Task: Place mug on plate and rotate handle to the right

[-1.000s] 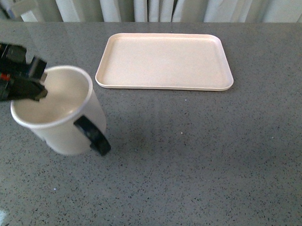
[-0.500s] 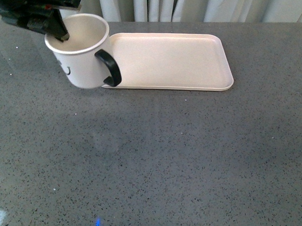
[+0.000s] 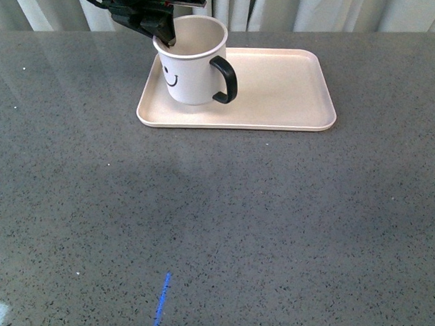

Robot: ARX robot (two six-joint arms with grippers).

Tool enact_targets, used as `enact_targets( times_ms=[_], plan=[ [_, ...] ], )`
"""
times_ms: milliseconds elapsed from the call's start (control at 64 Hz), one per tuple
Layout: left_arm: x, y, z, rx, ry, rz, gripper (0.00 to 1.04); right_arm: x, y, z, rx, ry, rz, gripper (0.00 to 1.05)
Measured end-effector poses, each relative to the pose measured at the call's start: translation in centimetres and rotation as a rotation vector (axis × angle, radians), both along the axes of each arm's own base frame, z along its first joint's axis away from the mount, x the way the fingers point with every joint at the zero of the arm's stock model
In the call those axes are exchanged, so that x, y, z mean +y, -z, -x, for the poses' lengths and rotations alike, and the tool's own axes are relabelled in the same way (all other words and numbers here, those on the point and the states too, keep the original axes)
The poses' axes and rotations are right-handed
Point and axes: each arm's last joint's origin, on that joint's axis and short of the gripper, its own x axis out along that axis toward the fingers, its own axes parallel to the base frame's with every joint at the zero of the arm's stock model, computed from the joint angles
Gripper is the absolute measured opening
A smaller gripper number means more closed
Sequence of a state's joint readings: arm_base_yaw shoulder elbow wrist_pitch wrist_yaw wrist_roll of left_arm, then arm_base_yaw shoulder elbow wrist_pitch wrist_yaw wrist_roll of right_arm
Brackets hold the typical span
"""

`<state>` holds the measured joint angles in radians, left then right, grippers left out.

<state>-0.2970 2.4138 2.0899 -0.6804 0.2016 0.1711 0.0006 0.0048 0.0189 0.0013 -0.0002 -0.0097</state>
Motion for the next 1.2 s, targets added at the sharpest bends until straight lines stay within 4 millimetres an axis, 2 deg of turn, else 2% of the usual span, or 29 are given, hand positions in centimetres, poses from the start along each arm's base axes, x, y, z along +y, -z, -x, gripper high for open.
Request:
enact_targets(
  times_ms=[156,328,594,1203],
  plan=[
    [-0.7,0.8,-1.7,0.013,-0.001,-0.004,0.02,0.0,0.0,0.0,0.0,0.0,0.0,0.96],
    [-1.7,1.0,-2.5,0.017,0.009,-0.001,0.02,0.0,0.0,0.0,0.0,0.0,0.0,0.96],
    [-3.6,1.7,-2.6,0.033,0.046,0.0,0.02,0.0,0.0,0.0,0.0,0.0,0.0,0.96],
    [-5.7,3.1,-1.9,0.062,0.083,-0.012,0.02,0.0,0.0,0.0,0.0,0.0,0.0,0.96]
  ],
)
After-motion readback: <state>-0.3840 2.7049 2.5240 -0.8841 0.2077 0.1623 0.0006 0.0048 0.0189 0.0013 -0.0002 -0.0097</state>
